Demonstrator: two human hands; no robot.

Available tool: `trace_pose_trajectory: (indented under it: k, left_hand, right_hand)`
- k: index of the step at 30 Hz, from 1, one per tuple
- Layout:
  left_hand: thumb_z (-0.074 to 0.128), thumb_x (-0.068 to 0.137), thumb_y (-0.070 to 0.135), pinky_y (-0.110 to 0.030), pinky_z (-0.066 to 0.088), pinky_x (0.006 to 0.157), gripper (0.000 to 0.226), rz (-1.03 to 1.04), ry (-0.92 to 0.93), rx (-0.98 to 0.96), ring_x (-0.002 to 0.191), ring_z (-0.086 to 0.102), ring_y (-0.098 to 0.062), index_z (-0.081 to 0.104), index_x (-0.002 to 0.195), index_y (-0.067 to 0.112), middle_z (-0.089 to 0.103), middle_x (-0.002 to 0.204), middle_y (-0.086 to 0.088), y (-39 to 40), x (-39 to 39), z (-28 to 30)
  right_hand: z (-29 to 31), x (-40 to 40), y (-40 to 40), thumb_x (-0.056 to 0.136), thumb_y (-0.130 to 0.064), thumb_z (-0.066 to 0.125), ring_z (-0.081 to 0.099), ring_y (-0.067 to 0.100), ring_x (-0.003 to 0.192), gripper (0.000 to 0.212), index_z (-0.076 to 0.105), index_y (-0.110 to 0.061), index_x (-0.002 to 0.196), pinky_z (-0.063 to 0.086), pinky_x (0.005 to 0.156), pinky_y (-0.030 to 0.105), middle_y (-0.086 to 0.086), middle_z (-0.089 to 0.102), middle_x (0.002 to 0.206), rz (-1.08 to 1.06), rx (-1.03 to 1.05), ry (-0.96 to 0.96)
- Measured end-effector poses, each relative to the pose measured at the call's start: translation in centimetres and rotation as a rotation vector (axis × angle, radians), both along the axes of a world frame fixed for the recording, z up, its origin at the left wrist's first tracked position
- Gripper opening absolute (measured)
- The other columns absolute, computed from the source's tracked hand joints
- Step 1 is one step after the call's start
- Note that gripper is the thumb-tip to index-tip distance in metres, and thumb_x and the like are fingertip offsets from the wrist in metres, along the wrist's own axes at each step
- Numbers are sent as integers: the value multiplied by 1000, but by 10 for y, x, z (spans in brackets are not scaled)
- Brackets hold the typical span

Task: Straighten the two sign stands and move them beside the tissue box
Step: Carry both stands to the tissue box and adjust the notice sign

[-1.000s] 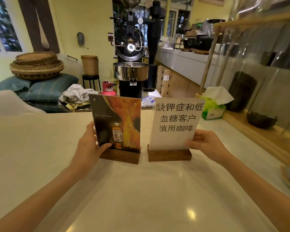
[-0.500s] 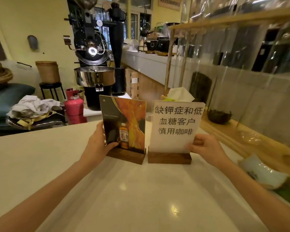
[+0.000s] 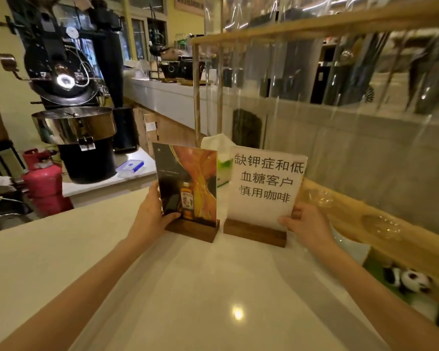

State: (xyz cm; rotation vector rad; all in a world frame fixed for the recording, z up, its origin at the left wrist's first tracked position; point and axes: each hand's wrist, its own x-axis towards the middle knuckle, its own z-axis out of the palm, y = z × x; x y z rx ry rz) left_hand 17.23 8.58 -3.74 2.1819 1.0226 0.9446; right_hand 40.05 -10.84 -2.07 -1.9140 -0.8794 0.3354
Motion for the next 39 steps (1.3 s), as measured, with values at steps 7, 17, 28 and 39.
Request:
trace_pose_trajectory:
  k: [7,17,28,39]
  left_hand:
    - [73,70,6,-41,37,107,80,-99,-35,-17,129,44,-28,26,135,12,43,141,-14,5,50,-1]
    - [72,71,3,-44,35,111,86,-133,-4,-35,132,42,-28,21,139,12,42,143,-13,18,97,-1]
    - [68,73,-2,-40,38,106,92,-241,-9,-6,131,42,-29,10,143,11,39,144,-14,26,149,-3]
    - [74,70,11,-46,35,110,98,-178,97,32,130,43,-32,9,144,12,39,143,-18,52,176,-18]
  right_hand:
    - [1,11,-4,79,-6,64,62,24,99,34,60,-8,113,53,86,45,8,68,108,-74,-22,19]
    - [2,26,-9,82,-2,60,58,21,100,39,57,-8,120,49,82,32,8,64,119,-121,11,52]
    - [-7,43,-15,84,-6,57,57,18,106,35,56,-12,118,44,67,14,5,62,123,-215,36,16]
    - [-9,49,-16,83,-6,59,58,23,111,34,57,-9,116,42,54,9,8,60,127,-257,12,-35]
